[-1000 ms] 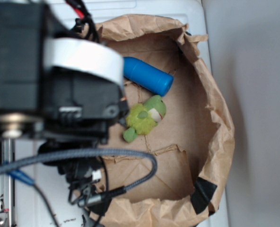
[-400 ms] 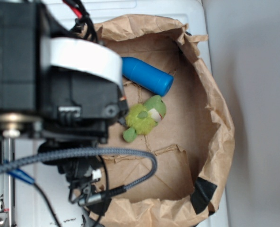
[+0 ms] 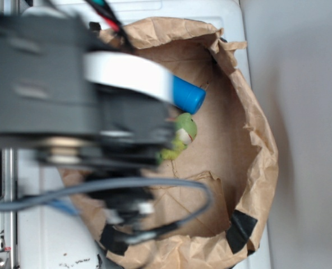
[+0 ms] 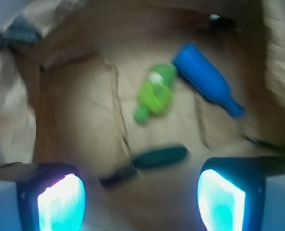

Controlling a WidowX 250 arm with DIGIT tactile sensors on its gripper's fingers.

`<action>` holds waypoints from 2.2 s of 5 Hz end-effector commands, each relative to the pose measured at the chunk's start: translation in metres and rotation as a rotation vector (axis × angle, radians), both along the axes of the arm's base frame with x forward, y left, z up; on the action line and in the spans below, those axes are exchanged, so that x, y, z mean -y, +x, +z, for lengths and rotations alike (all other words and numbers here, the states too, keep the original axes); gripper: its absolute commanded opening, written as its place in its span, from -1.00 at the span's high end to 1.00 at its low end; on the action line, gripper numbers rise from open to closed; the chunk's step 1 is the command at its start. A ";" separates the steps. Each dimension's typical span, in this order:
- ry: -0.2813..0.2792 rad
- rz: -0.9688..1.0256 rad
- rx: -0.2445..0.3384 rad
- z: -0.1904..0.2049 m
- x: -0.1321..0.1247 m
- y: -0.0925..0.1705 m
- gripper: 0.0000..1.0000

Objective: Grab the green animal.

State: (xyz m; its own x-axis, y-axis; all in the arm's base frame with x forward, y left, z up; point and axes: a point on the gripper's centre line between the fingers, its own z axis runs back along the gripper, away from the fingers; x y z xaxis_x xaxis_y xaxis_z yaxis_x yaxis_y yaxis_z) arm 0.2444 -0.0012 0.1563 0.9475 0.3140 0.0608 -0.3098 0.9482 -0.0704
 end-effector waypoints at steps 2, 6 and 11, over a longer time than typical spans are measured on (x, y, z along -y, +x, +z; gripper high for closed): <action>-0.050 0.198 0.104 -0.055 -0.013 0.061 -1.00; 0.043 0.157 0.095 -0.083 -0.038 0.043 -1.00; 0.087 0.109 0.020 -0.119 -0.019 0.028 1.00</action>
